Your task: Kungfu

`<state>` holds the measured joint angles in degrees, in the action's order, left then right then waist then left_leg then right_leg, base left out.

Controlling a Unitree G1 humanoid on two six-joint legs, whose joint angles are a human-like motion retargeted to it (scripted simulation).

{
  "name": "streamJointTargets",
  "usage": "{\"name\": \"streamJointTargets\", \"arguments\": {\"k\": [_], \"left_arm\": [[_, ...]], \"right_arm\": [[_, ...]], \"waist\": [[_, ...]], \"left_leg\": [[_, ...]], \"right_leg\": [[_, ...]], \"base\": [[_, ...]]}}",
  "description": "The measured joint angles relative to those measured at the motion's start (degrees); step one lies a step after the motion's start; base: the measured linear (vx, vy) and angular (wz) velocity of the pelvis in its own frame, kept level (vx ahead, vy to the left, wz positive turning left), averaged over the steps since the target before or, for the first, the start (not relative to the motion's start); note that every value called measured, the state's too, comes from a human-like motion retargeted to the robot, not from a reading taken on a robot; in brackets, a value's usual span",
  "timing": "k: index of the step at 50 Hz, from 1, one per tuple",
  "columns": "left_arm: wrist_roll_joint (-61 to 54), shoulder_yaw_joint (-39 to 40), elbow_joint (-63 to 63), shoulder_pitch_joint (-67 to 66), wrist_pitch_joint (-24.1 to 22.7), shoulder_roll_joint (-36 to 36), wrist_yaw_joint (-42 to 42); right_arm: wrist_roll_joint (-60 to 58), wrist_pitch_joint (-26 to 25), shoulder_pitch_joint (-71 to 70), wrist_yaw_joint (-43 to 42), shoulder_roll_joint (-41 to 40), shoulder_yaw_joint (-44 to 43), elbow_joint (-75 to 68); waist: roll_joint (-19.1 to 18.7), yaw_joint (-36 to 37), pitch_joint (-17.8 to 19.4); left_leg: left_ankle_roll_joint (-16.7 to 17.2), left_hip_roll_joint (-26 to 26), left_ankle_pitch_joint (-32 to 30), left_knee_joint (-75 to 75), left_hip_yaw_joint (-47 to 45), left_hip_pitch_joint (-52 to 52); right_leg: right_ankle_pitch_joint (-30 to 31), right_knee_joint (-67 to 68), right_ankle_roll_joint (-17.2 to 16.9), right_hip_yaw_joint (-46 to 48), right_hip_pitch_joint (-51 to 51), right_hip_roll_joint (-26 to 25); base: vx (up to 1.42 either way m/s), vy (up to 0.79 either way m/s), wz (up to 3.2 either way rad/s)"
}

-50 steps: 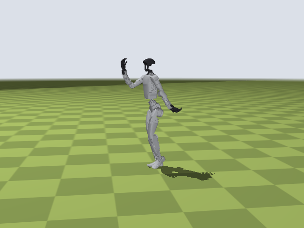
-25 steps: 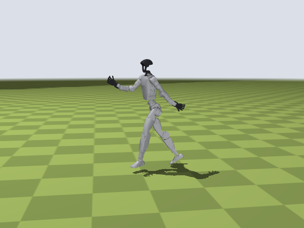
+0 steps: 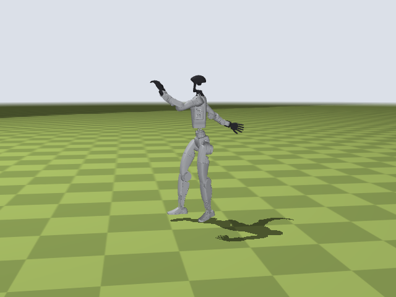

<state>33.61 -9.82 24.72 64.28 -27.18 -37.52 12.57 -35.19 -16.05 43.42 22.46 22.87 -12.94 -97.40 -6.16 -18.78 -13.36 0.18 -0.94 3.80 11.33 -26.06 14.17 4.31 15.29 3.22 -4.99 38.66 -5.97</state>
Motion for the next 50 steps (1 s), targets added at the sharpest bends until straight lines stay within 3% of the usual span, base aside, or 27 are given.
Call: {"name": "streamJointTargets", "arguments": {"k": [3, 6, 7, 11, 15, 17, 19, 22, 23, 25, 28, 30, 31, 33, 36, 38, 40, 42, 45, 46, 50], "left_arm": [[-5.3, -3.6, -6.9, 6.8, -0.9, -6.1, 1.3], [-7.0, -5.4, -10.5, 12.4, -0.6, -10.1, 1.4], [-7.2, -5.9, -11.4, 13.9, -0.1, -11.1, 1.5], [-7.9, -8.0, -13.6, 18.4, 0.4, -13.2, 2.3], [-9.4, -8.2, -13.1, 19.6, -0.3, -12.2, 3.3], [-9.9, -8.2, -11.9, 19.4, -0.7, -12.3, 3.1], [-9.3, -8.3, -10.4, 18.8, -0.4, -12.7, 3.0], [-7.2, -8.4, -7.6, 17.4, 0.2, -12.3, 2.3], [-6.1, -7.9, -6.9, 16.3, 0.4, -11.6, 1.3], [-1.6, -8.1, -5.1, 13.0, 1.3, -6.1, 1.3], [6.0, -6.4, 0.1, 6.5, 1.9, 5.3, 1.3], [11.8, -6.2, 5.1, -0.8, 6.4, 14.1, 3.2], [13.4, -6.0, 8.1, -4.1, 8.8, 17.3, 4.9], [17.4, -4.2, 14.8, -10.3, 11.3, 22.8, 7.4], [22.7, 1.3, 28.9, -18.8, 13.7, 31.9, 10.7], [22.4, 5.1, 40.6, -23.1, 16.8, 37.4, 13.7], [17.3, 6.7, 49.5, -28.3, 18.5, 39.2, 13.7], [11.7, 5.9, 53.4, -33.7, 18.8, 39.7, 15.5], [10.4, 4.5, 53.4, -39.3, 18.7, 39.8, 23.8], [11.0, 4.4, 52.8, -39.9, 18.9, 39.9, 25.4], [14.3, 5.2, 50.2, -42.4, 20.5, 39.7, 33.2]], "right_arm": [[7.7, -1.1, 5.9, -1.7, 1.2, -11.2, 0.0], [20.5, -0.3, 9.4, -1.6, 0.5, -18.7, 0.0], [25.1, 0.1, 9.8, -1.3, 0.1, -20.1, 0.0], [39.4, 2.4, 7.9, -1.6, -3.3, -23.2, 0.0], [44.9, 9.8, 3.2, 1.6, -4.4, -24.3, 0.0], [46.3, 10.7, 0.8, 2.8, -3.7, -24.8, 2.7], [50.1, 9.4, -0.7, 2.5, -3.2, -24.6, 9.4], [59.7, 7.9, -2.6, 3.6, -0.6, -23.3, 20.0], [63.4, 7.1, -3.4, 4.9, 0.6, -22.4, 23.3], [71.1, 4.1, -4.9, 6.9, 3.2, -20.4, 30.1], [79.3, 0.8, -6.1, 11.6, 10.2, -16.8, 43.1], [83.4, -1.8, -7.3, 14.1, 19.3, -14.6, 52.0], [85.0, -3.7, -7.6, 15.5, 26.3, -15.3, 56.2], [86.2, -6.1, -8.8, 17.2, 39.2, -18.8, 63.7], [82.1, -2.3, -19.9, 14.5, 47.8, -17.9, 70.2], [78.7, 0.6, -38.5, 13.8, 45.6, -6.2, 69.9], [76.6, 2.1, -61.1, 17.1, 36.8, 12.4, 63.1], [72.3, 0.9, -73.7, 25.4, 25.5, 24.2, 53.6], [58.8, -0.6, -82.8, 40.2, 12.0, 33.0, 40.1], [56.6, 0.2, -82.8, 41.6, 10.5, 34.5, 39.9], [44.9, 9.9, -83.3, 42.7, 2.5, 36.4, 35.9]], "waist": [[-2.0, -3.5, 1.5], [-4.0, -6.3, 1.8], [-4.7, -6.9, 1.9], [-7.3, -9.0, 2.6], [-8.8, -11.2, 4.5], [-9.4, -11.4, 4.6], [-9.5, -11.8, 4.2], [-8.0, -12.6, 2.4], [-7.4, -12.4, -0.3], [-6.5, -9.5, -7.6], [-3.3, -7.1, -5.1], [-4.0, -6.6, -4.1], [-3.2, -6.5, -4.1], [-1.4, -6.6, -1.6], [-1.8, -4.4, 3.9], [-3.2, -1.9, 5.1], [-3.4, 0.2, 4.9], [-4.6, 3.3, 4.9], [-6.3, 7.7, 6.1], [-6.3, 8.8, 7.1], [-6.6, 11.6, 10.2]], "left_leg": [[0.5, 1.4, 2.1, -3.2, 0.9, -6.6], [1.8, 2.0, 4.0, -3.7, 2.3, -10.0], [2.2, 2.2, 4.6, -3.6, 3.0, -10.5], [4.1, 0.9, 5.2, -1.9, 6.7, -11.1], [6.0, -1.5, 4.3, -0.8, 11.0, -13.5], [6.1, -2.7, 3.5, 0.2, 12.8, -13.8], [5.7, -3.9, 3.1, 1.1, 14.1, -14.0], [3.4, -4.6, 3.3, 3.2, 17.5, -13.4], [1.9, -3.7, 3.0, 3.6, 18.8, -11.3], [0.3, -2.9, 2.5, 5.6, 21.0, -3.4], [6.2, -8.1, 0.3, 5.8, 20.2, 0.0], [12.5, -12.1, -1.0, 5.2, 20.0, 5.1], [13.9, -10.9, -1.7, 4.1, 17.6, 7.4], [14.8, -7.7, -2.6, 3.3, 12.4, 11.4], [14.8, -7.8, -3.9, 2.6, 7.7, 16.4], [14.8, -9.7, -3.7, 1.7, 6.0, 20.6], [14.8, -10.5, -3.7, -0.3, 4.9, 23.6], [14.8, -10.5, -3.9, -2.2, 6.2, 25.5], [14.8, -11.7, -4.3, -3.8, 5.7, 29.1], [14.8, -11.5, -4.6, -4.3, 6.3, 29.5], [14.8, -11.6, -5.0, -3.7, 9.1, 32.3]], "right_leg": [[4.4, -8.5, 3.6, 0.9, 1.8, -1.1], [2.0, -12.6, 2.3, 6.4, 4.3, -0.9], [1.2, -12.3, 2.2, 7.8, 5.5, -0.7], [3.9, -7.6, 7.2, 1.5, 12.3, -2.4], [2.1, -8.4, 10.3, 0.2, 13.7, 0.2], [0.4, -7.4, 10.1, -1.5, 14.0, 1.5], [-1.2, -5.0, 7.6, -2.6, 13.8, 3.8], [-1.7, -0.8, -2.2, 4.1, 13.4, 11.6], [4.0, 2.3, -5.0, 8.5, 16.9, 16.5], [2.4, 13.4, -6.0, 8.3, 29.7, 21.1], [-5.6, 22.8, -7.0, 12.6, 30.7, 28.0], [-9.3, 28.0, -8.2, 17.0, 32.1, 34.2], [-9.5, 29.2, -8.9, 16.1, 34.4, 37.8], [-9.1, 30.5, -10.9, 13.4, 37.7, 44.5], [-11.2, 33.4, -12.0, 12.9, 39.4, 47.9], [-13.2, 35.9, -11.9, 15.4, 41.8, 48.7], [-15.1, 38.6, -11.9, 15.7, 45.7, 48.4], [-16.5, 41.0, -12.0, 16.6, 48.4, 48.2], [-18.5, 44.2, -10.7, 18.6, 51.3, 49.0], [-19.2, 45.1, -10.8, 18.8, 51.3, 49.9], [-20.9, 47.9, -11.3, 19.9, 51.3, 51.6]], "base": [[0.69, -0.15, 0.14], [0.78, -0.17, 0.42], [0.72, -0.2, 0.41], [0.63, -0.28, 0.79], [0.71, -0.37, 1.47], [0.77, -0.49, 1.39], [0.89, -0.65, 1.65], [0.88, -0.8, 2.36], [0.66, -0.9, 2.8], [0.44, -0.87, 3.02], [-0.02, -0.67, 3.42], [-0.3, -0.66, 3.9], [-0.48, -0.46, 4.12], [-0.67, -0.16, 3.73], [-0.71, -0.21, 2.57], [-0.62, -0.34, 1.76], [-0.33, -0.32, 1.09], [-0.12, -0.1, 0.51], [-0.22, -0.06, 0.81], [-0.27, -0.15, 1.13], [-0.19, -0.18, 0.73]]}}
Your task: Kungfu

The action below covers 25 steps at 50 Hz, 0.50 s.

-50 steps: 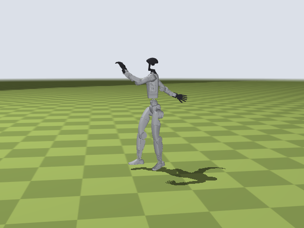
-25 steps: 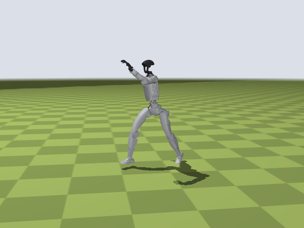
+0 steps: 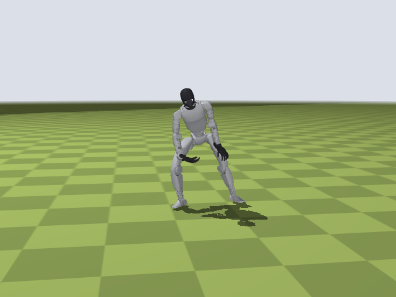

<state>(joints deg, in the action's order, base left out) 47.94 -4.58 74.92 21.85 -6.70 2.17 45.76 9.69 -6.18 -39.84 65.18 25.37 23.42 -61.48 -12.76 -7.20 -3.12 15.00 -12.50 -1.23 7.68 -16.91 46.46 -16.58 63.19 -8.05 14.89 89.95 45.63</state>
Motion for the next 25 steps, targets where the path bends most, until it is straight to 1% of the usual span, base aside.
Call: {"name": "streamJointTargets", "arguments": {"k": [3, 5, 8, 12, 18, 22, 25], "left_arm": [[-1.4, 0.9, -0.7, -0.6, 2.4, 0.5, 1.6], [-2.5, 1.0, -0.7, -1.2, 3.2, 0.5, 1.4], [-3.4, 0.0, -1.1, -2.0, 4.2, -0.7, 1.1], [-2.5, -2.4, -2.6, -2.6, 5.1, -3.0, 0.7], [-3.2, -3.7, -6.4, -2.3, 6.5, -4.3, -0.9], [-5.1, -3.7, -10.3, -2.0, 8.3, -4.0, -1.5], [-6.9, -3.4, -13.8, -2.7, 9.6, -3.2, -0.5]], "right_arm": [[-2.9, 1.1, 1.9, -1.9, -5.2, -2.1, -3.4], [-1.2, 0.5, 2.7, -2.0, -8.1, -2.7, -6.0], [3.8, 0.0, 3.1, -2.4, -10.0, -2.7, -8.3], [6.3, 1.4, 2.7, -5.4, -9.2, -1.4, -8.1], [4.3, 4.4, 1.9, -10.4, -7.1, -0.8, -3.9], [4.1, 6.7, 1.1, -12.5, -5.0, -0.1, -0.1], [4.5, 8.8, 0.7, -14.8, -2.7, 0.7, 3.4]], "waist": [[-0.6, 0.6, 1.5], [-0.9, 0.3, 1.3], [-1.2, -0.6, 0.5], [-0.9, -1.2, -0.2], [0.7, -1.4, -0.9], [3.3, -0.6, -1.5], [5.2, 0.2, -1.9]], "left_leg": [[0.0, -0.1, -0.2, -0.2, 0.0, 0.4], [0.0, -0.3, -0.2, -0.4, -0.2, 0.5], [0.0, -0.7, -0.3, -0.9, -1.5, 0.5], [0.0, -1.1, -1.2, -1.7, -3.1, 0.5], [0.0, -1.8, -4.9, -1.6, -4.3, 3.0], [0.0, -2.4, -8.3, -0.9, -6.0, 5.4], [0.0, -3.6, -12.4, 0.0, -10.8, 7.2]], "right_leg": [[-0.5, 1.1, 0.1, -0.5, 0.0, -0.1], [-0.5, 1.1, -0.1, -0.9, 0.0, -0.6], [0.3, 0.5, 0.0, -1.1, 0.0, -1.4], [2.2, -0.7, 0.9, -1.3, 0.0, -2.5], [5.2, -3.1, 0.3, -3.7, 0.0, -5.7], [5.6, -4.9, 1.0, -2.7, -1.6, -5.3], [5.0, -6.0, 1.8, -0.4, -4.7, -3.9]], "base": [[-0.03, -0.02, 0.12], [0.13, 0.06, -0.07], [0.14, 0.1, -0.24], [0.1, 0.08, -0.3], [0.06, 0.0, -0.02], [0.03, -0.07, 0.46], [0.13, -0.12, 0.84]]}}
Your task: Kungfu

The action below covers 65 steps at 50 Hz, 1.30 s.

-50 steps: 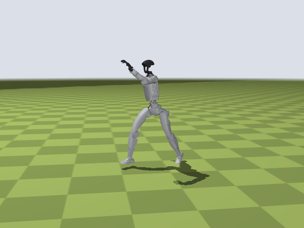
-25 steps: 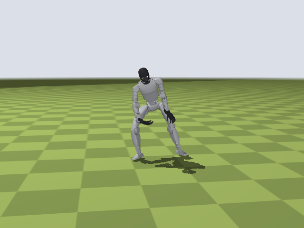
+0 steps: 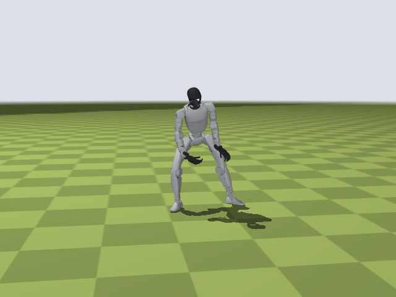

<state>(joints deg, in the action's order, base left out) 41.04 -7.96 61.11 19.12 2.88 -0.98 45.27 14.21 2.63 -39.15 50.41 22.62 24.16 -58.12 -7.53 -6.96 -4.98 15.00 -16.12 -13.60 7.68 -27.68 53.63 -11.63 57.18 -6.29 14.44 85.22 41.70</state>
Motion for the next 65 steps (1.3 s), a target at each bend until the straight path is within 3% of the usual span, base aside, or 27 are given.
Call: {"name": "streamJointTargets", "arguments": {"k": [5, 8, 10, 15, 17, 18, 20, 21, 22, 25, 27, 28, 30, 33, 36, 38, 40, 42, 45, 47, 50, 55, 60, 65], "left_arm": [[-4.8, 1.1, -8.5, -5.2, 1.8, 0.9, 0.5], [-7.4, 3.8, -12.2, -9.1, 1.1, 0.6, 0.9], [-9.5, 6.1, -14.4, -11.8, 0.2, 0.0, 0.8], [-12.4, 14.3, -17.4, -17.5, -2.3, -3.5, -0.8], [-12.6, 18.9, -18.9, -18.4, -4.1, -6.3, -2.6], [-12.9, 21.5, -19.7, -18.4, -5.4, -8.1, -4.2], [-14.5, 26.5, -20.8, -17.3, -9.3, -13.0, -9.6], [-16.2, 27.8, -20.8, -15.5, -11.4, -15.6, -13.0], [-18.7, 28.6, -20.7, -13.2, -13.3, -18.2, -17.1], [-32.0, 26.0, -19.7, -2.4, -17.8, -24.4, -35.8], [-41.3, 19.4, -20.5, 5.3, -18.4, -26.7, -47.2], [-44.8, 15.0, -21.1, 8.8, -17.3, -26.7, -51.3], [-48.7, 5.5, -23.3, 14.8, -13.6, -26.5, -59.7], [-52.2, -5.7, -27.4, 18.6, -9.0, -19.1, -71.6], [-60.5, -15.0, -28.1, 17.6, -5.7, -6.9, -78.7], [-64.4, -19.6, -24.7, 14.2, -1.4, 3.5, -75.4], [-71.5, -20.0, -23.7, 10.9, -6.2, 9.5, -73.3], [-70.1, -18.7, -20.2, 8.0, -7.6, 13.5, -71.8], [-71.9, -25.1, -16.7, 5.0, -5.0, 13.3, -73.6], [-74.5, -27.4, -16.3, 3.5, -3.3, 11.9, -75.1], [-73.6, -28.3, -15.9, 2.3, -2.2, 11.1, -76.8], [-73.6, -28.1, -16.6, 1.1, -2.1, 11.3, -76.3], [-75.3, -23.6, -20.1, 2.3, -1.7, 7.7, -76.1], [-79.7, -14.6, -24.0, 4.2, -2.6, 3.7, -70.2]], "right_arm": [[4.2, 3.8, 1.3, -5.8, 3.0, 1.9, 8.4], [6.6, 5.5, 1.0, -8.0, 3.5, 3.2, 12.7], [7.3, 6.4, 0.8, -9.2, 3.7, 3.6, 16.2], [7.0, 9.4, 0.0, -12.7, 3.0, 4.2, 23.7], [7.0, 10.7, -0.9, -15.2, 1.9, 5.7, 26.2], [7.0, 11.4, -1.6, -16.3, 1.4, 6.7, 27.5], [6.4, 11.8, -3.2, -17.8, 1.2, 8.8, 30.8], [5.0, 11.5, -3.7, -18.1, 1.9, 9.0, 32.8], [3.2, 11.2, -4.0, -18.6, 2.6, 8.9, 34.9], [-5.8, 11.8, -3.2, -24.5, 4.7, 5.2, 42.0], [-12.7, 14.6, -0.8, -33.8, 5.6, 0.8, 46.9], [-16.2, 16.1, 1.1, -39.6, 6.2, -0.9, 49.4], [-22.6, 18.8, 5.3, -53.2, 6.3, -4.3, 54.2], [-29.5, 23.6, 13.2, -73.6, 6.0, -8.5, 61.1], [-34.7, 28.7, 20.9, -88.8, 4.9, -10.3, 65.1], [-43.4, 24.9, 27.0, -101.9, 3.4, -10.7, 66.6], [-52.0, 19.5, 35.7, -117.3, 5.4, -14.0, 70.9], [-52.6, 22.8, 42.5, -116.1, 6.4, -15.6, 71.7], [-43.5, 29.4, 51.4, -109.5, 9.6, -15.1, 73.0], [-42.3, 28.2, 55.2, -108.3, 11.5, -14.6, 73.8], [-43.1, 26.8, 58.9, -108.5, 12.9, -15.2, 75.1], [-43.9, 25.6, 57.0, -108.5, 12.6, -13.5, 75.0], [-41.5, 24.7, 44.2, -106.7, 15.0, -6.0, 71.7], [-32.0, 27.7, 21.7, -99.0, 17.7, 4.9, 66.9]], "waist": [[2.9, 5.0, -0.7], [6.5, 9.1, -0.5], [9.2, 12.7, -0.3], [13.6, 20.3, -1.8], [13.3, 21.7, -4.4], [12.9, 21.8, -6.3], [11.0, 20.5, -10.3], [9.8, 18.6, -11.0], [8.8, 16.6, -11.5], [6.9, 11.0, -11.1], [5.5, 10.6, -11.1], [5.6, 10.1, -11.1], [5.1, 6.5, -11.3], [6.2, 1.3, -8.8], [3.9, -4.3, -3.2], [2.0, -9.8, 0.5], [1.8, -14.6, 3.8], [2.9, -16.2, 6.2], [3.3, -19.2, 8.2], [3.1, -20.1, 7.7], [2.7, -20.2, 6.5], [3.1, -14.0, 2.1], [4.4, -3.3, -4.3], [11.7, 6.7, -11.4]], "left_leg": [[0.0, -7.2, -6.7, 6.8, -8.0, 3.9], [0.0, -8.5, -2.4, 11.6, -10.8, 2.7], [-0.1, -6.8, -0.2, 14.3, -5.3, 2.7], [-5.8, -2.0, 6.8, 19.6, 0.7, 1.0], [-6.7, -1.3, 10.0, 21.5, 3.6, 1.3], [-7.6, -0.6, 11.5, 22.2, 4.9, 1.7], [-9.0, 1.9, 13.4, 22.2, 8.9, 2.0], [-9.2, 4.3, 13.1, 21.1, 11.4, 0.6], [-9.3, 7.0, 12.5, 19.7, 13.9, -0.9], [-8.4, 11.7, 9.5, 14.4, 19.2, -7.0], [-6.1, 8.7, 8.8, 13.4, 20.5, -9.2], [-7.2, 10.0, 8.2, 11.5, 18.5, -11.6], [-7.8, 11.9, 7.3, 9.1, 18.6, -14.7], [-11.2, 16.7, 6.3, 6.5, 19.2, -20.7], [-13.4, 17.9, 6.3, 5.0, 21.9, -28.5], [-14.8, 18.4, 6.7, 5.4, 25.0, -32.3], [-16.8, 19.9, 7.0, 4.3, 26.3, -36.6], [-18.4, 20.2, 6.9, 2.6, 24.0, -40.6], [-19.1, 20.0, 7.1, 3.1, 22.3, -43.4], [-19.5, 20.0, 6.9, 4.1, 22.1, -43.4], [-20.2, 20.1, 6.2, 5.0, 21.8, -42.4], [-18.2, 20.5, 5.1, 4.3, 19.8, -39.4], [-13.5, 18.2, 6.8, 5.0, 19.3, -31.7], [-9.9, 17.5, 8.9, 11.3, 26.1, -16.8]], "right_leg": [[-0.9, -4.7, 1.5, 9.9, -12.8, -1.2], [0.5, -9.2, 1.7, 12.8, -20.8, -1.3], [2.7, -13.2, 1.7, 12.9, -25.6, -1.5], [10.6, -28.8, 1.6, 14.6, -40.5, -2.8], [9.4, -35.8, -0.4, 18.4, -48.3, -5.4], [7.1, -38.9, -0.9, 19.9, -51.8, -7.3], [2.3, -43.2, 2.3, 20.1, -57.9, -12.9], [2.8, -42.0, 4.4, 12.2, -58.9, -16.7], [3.2, -40.0, 4.3, 3.7, -59.4, -20.8], [0.0, -29.0, -8.7, -18.7, -57.0, -38.5], [-0.6, -25.0, -8.7, -15.3, -52.9, -45.4], [-0.5, -23.9, -8.6, -13.8, -50.3, -43.8], [0.8, -25.1, -3.5, -9.7, -44.6, -43.6], [10.4, -32.1, 2.7, -14.7, -37.1, -46.5], [19.0, -40.6, 8.2, -19.6, -31.0, -51.4], [21.6, -46.8, 7.8, -18.0, -27.1, -51.8], [21.2, -52.0, 4.9, -12.4, -24.3, -50.3], [19.1, -54.4, 7.0, -9.5, -22.0, -51.6], [16.4, -52.8, 8.0, -7.0, -18.8, -52.0], [18.3, -50.2, 9.6, -6.8, -17.1, -52.1], [21.4, -47.5, 9.0, -11.5, -16.8, -52.9], [18.2, -49.0, 7.1, -12.0, -24.9, -51.2], [14.5, -47.3, 6.4, -17.7, -34.8, -48.9], [11.2, -36.5, -1.7, -19.8, -44.2, -40.6]], "base": [[0.34, -0.21, 0.35], [0.6, 0.19, 0.11], [0.7, 0.45, -0.11], [0.81, 0.71, 0.03], [0.82, 0.91, 0.35], [0.76, 0.77, 0.89], [0.77, 0.67, 1.62], [0.78, 0.56, 2.52], [0.76, 0.47, 3.11], [0.7, 0.2, 2.5], [0.63, 0.03, 1.01], [0.57, 0.35, 1.08], [0.5, 0.26, 1.51], [0.44, 0.12, 1.27], [0.41, 0.15, 1.08], [0.31, 0.07, 1.48], [0.24, 0.02, 0.95], [0.21, -0.04, -0.08], [0.18, -0.05, 0.15], [0.14, -0.07, 0.25], [0.09, -0.05, 0.16], [0.0, 0.01, -0.49], [-0.1, -0.02, -0.72], [-0.29, -0.25, -0.06]]}}
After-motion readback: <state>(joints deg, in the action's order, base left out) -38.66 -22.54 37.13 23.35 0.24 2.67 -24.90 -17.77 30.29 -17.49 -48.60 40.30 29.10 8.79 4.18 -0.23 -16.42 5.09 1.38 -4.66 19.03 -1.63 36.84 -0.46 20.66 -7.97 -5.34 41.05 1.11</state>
